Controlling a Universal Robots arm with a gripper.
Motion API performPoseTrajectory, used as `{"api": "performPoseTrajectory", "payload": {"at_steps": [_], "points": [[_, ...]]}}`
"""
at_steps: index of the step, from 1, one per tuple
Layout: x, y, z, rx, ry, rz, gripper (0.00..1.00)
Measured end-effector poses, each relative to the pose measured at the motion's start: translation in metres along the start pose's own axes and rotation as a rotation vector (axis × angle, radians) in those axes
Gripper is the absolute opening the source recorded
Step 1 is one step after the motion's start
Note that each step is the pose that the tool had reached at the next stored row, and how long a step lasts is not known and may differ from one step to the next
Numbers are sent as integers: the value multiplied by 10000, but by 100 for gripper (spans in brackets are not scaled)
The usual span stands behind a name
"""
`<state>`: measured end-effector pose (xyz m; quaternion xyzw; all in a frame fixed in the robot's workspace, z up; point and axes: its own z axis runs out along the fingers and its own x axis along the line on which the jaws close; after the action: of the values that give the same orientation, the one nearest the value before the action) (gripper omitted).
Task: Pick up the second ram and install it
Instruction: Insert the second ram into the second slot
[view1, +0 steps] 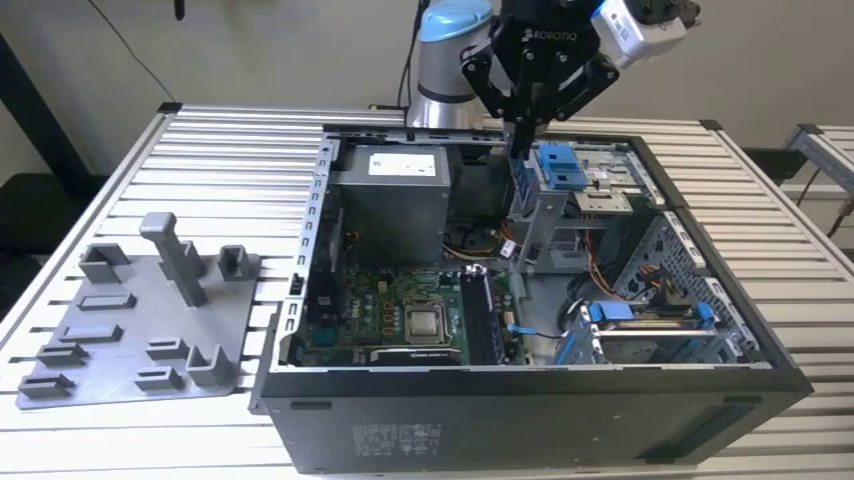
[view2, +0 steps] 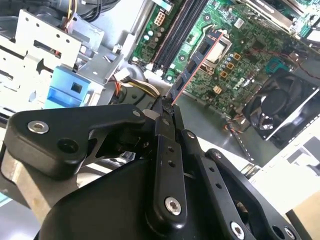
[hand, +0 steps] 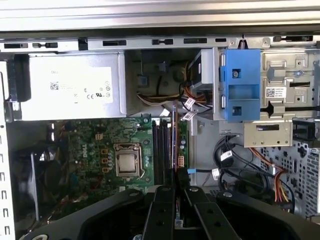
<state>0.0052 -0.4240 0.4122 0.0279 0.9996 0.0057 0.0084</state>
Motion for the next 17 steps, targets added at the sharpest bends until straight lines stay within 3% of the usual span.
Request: {"api": "performPoseTrajectory", "payload": {"at_steps": [7,17], "points": [[-32,-98,55,-36,128,9,14],[-43,-186,196,-62,138,93,14]]}}
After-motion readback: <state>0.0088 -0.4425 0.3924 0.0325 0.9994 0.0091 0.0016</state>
